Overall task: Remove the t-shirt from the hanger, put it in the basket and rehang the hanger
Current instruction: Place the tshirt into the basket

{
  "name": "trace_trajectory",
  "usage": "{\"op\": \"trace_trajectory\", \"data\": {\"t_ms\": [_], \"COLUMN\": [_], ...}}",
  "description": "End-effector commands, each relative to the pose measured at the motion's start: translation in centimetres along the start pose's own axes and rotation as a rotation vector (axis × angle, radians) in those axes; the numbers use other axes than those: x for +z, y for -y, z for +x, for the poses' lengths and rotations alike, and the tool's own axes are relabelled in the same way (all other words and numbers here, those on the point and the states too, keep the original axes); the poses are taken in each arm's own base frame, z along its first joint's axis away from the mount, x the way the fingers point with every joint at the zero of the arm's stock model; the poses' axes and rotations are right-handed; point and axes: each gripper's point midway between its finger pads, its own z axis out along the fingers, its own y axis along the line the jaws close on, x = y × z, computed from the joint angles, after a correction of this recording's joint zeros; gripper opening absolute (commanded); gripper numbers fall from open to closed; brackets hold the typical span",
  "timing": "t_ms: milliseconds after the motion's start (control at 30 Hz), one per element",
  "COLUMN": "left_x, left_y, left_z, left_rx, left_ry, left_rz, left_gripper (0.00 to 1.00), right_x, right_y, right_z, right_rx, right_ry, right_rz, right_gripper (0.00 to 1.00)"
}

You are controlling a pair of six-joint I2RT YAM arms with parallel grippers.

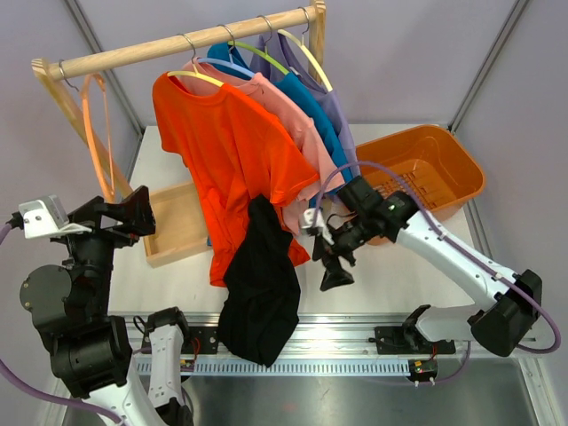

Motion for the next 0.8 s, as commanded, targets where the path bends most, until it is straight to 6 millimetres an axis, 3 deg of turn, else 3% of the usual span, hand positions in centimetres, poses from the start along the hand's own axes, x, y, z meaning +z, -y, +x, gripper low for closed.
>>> {"op": "trace_trajectory", "data": {"t_ms": [0, 33, 67, 100, 133, 167, 233, 367, 567, 600, 700, 733, 767], "left_x": [-1.2, -1.4, -1.9, -2.2, -2.3, -2.6, -2.7, -2.7, -1.6, -1.5, -1.3, -1.1, -1.0], "left_y": [2.2, 2.4, 2.8, 3.0, 3.1, 3.3, 3.3, 3.4, 3.7, 3.6, 3.5, 3.3, 3.4], "left_z": [-0.4, -0.5, -1.1, -0.8, -0.9, -1.1, -0.7, 0.4, 1.2, 1.2, 1.3, 1.5, 1.6], "left_rx": [0.076, 0.083, 0.100, 0.106, 0.110, 0.114, 0.106, 0.079, 0.033, 0.032, 0.026, 0.018, 0.016], "left_ry": [-0.016, -0.018, -0.008, -0.026, -0.031, -0.028, -0.052, -0.077, -0.091, -0.091, -0.093, -0.098, -0.098], "left_rz": [0.110, 0.113, 0.123, 0.134, 0.134, 0.137, 0.134, 0.148, 0.178, 0.175, 0.171, 0.166, 0.172], "left_gripper": [0.99, 0.99, 0.99, 0.99, 0.99, 0.99, 0.99, 0.99, 0.99, 0.99, 0.99, 0.99, 0.99], "right_x": [2.6, 3.9, 4.7, 5.1, 5.8, 6.7, 7.0, 8.5, 12.7, 13.0, 14.6, 14.8, 15.2], "right_y": [4.1, 4.5, 5.0, 6.8, 7.5, 7.7, 10.4, 11.9, 12.5, 12.5, 10.7, 10.4, 9.6], "right_z": [-0.3, -1.2, -0.9, -0.3, -1.2, -1.3, -2.0, -2.0, -0.2, -0.5, -1.0, -1.1, -1.2], "right_rx": [0.105, 0.075, 0.097, 0.132, 0.156, 0.166, 0.241, 0.354, 0.456, 0.440, 0.410, 0.404, 0.394], "right_ry": [-0.057, -0.048, -0.059, -0.091, -0.058, -0.053, -0.002, 0.036, -0.011, 0.000, -0.012, -0.018, -0.026], "right_rz": [0.256, 0.277, 0.307, 0.395, 0.436, 0.462, 0.645, 0.774, 0.715, 0.702, 0.549, 0.529, 0.473], "right_gripper": [0.92, 0.92, 0.92, 0.93, 1.00, 0.99, 0.99, 0.99, 0.95, 0.90, 0.56, 0.41, 0.15]}}
